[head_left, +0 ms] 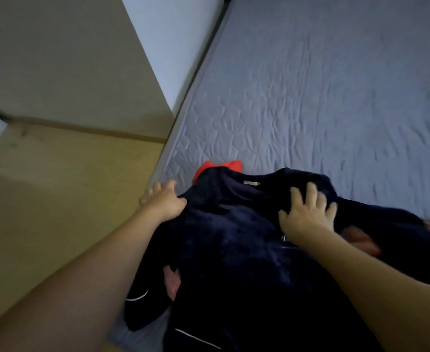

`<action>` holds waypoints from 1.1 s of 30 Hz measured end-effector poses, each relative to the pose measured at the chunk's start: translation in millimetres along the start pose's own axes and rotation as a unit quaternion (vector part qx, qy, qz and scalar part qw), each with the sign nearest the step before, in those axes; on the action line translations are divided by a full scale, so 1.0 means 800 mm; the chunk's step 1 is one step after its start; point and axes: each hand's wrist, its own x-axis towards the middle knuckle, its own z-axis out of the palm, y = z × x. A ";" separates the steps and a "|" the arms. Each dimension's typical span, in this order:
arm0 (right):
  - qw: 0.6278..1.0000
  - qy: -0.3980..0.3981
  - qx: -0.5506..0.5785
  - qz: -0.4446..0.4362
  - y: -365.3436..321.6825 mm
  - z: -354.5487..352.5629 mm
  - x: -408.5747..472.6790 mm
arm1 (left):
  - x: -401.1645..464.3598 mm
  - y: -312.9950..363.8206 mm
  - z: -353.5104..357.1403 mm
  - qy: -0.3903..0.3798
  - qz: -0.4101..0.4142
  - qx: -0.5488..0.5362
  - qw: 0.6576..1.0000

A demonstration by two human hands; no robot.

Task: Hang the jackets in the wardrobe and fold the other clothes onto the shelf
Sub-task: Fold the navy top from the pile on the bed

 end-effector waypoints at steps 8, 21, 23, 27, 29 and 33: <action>0.974 -0.185 0.019 -0.130 -0.149 0.182 -0.030 | 0.010 -0.216 0.187 -0.154 -0.168 -0.249 0.941; 0.956 -0.085 -0.060 -0.274 -0.361 0.228 -0.026 | -0.030 -0.350 0.128 0.340 -0.049 -0.298 0.891; 0.957 -0.094 -0.127 -0.244 -0.371 0.235 -0.022 | -0.038 -0.376 0.153 0.252 -0.062 -0.285 0.923; 0.935 -0.142 -0.242 -0.219 -0.377 0.247 -0.020 | -0.035 -0.405 0.231 -0.010 -0.342 -0.462 0.818; 0.939 -0.123 -0.215 -0.236 -0.388 0.247 -0.016 | -0.021 -0.409 0.251 -0.069 -0.418 -0.610 0.670; 0.949 -0.027 -0.108 -0.296 -0.421 0.246 0.016 | 0.018 -0.392 0.265 -0.061 -0.423 -0.737 0.524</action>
